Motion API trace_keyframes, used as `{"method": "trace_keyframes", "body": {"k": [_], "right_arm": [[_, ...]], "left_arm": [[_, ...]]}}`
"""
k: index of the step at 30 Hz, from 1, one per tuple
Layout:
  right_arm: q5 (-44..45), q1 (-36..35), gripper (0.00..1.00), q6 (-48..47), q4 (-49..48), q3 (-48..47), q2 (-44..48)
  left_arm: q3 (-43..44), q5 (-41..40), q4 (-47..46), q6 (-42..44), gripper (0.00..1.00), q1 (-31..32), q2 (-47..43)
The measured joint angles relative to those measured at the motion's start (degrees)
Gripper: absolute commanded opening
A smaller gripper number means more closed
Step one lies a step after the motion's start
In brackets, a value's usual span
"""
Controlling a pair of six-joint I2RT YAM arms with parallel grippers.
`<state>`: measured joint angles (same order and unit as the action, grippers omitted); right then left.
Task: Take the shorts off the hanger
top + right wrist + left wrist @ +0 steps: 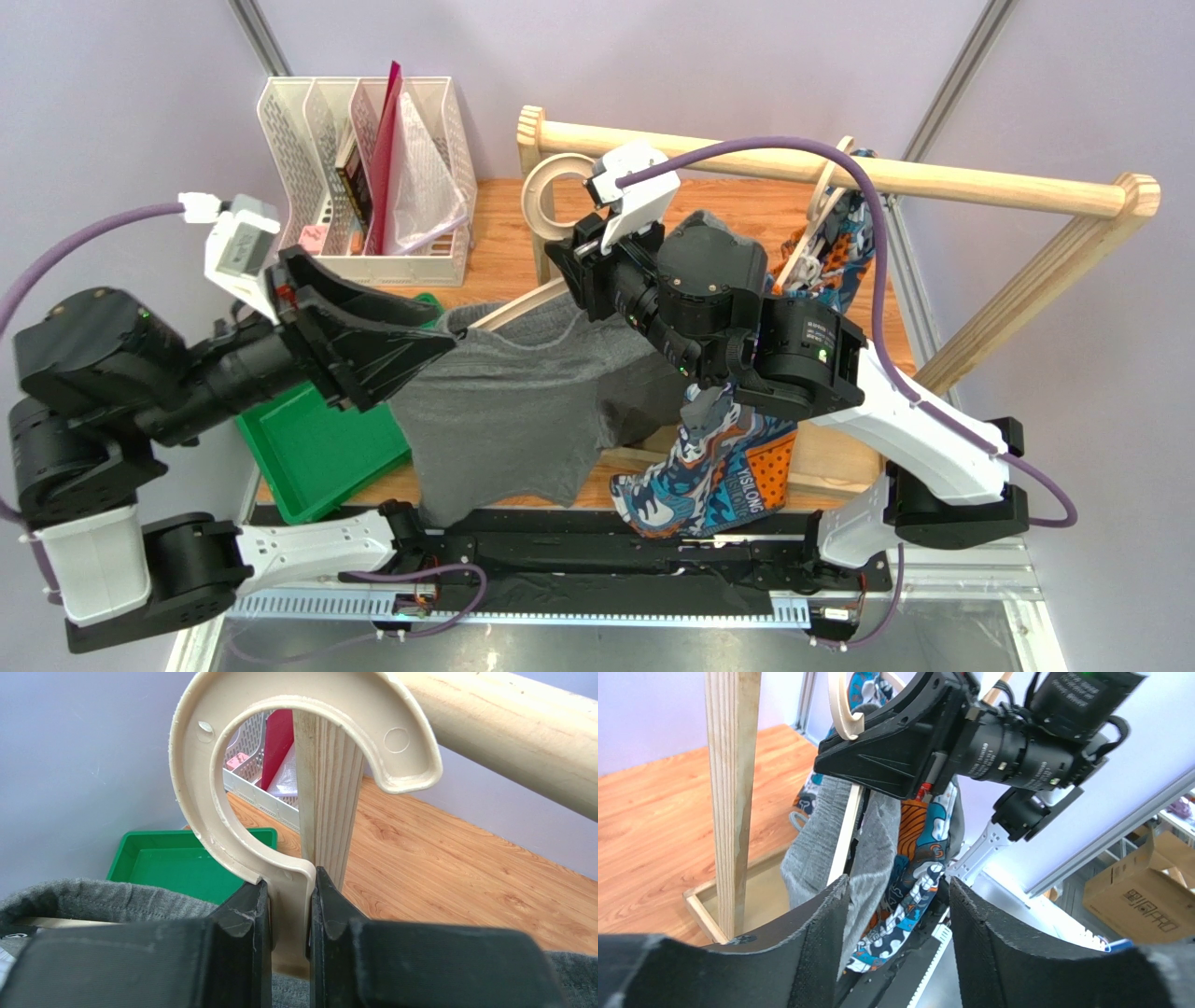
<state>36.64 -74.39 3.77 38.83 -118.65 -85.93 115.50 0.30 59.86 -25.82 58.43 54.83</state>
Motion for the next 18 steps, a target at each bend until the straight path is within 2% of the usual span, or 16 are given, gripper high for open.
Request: {"method": "trace_keyframes", "body": {"k": [7, 18], "right_arm": [[1.2, 0.0, 0.00, -0.2, 0.1, 0.0, 0.0], [1.2, 0.0, 0.00, -0.2, 1.0, 0.3, 0.2]], "left_arm": [[-2.0, -0.3, 0.3, -1.0, 0.68, 0.0, -1.2], [-3.1, -3.3, 2.7, -1.2, 0.52, 0.0, 2.5]]}}
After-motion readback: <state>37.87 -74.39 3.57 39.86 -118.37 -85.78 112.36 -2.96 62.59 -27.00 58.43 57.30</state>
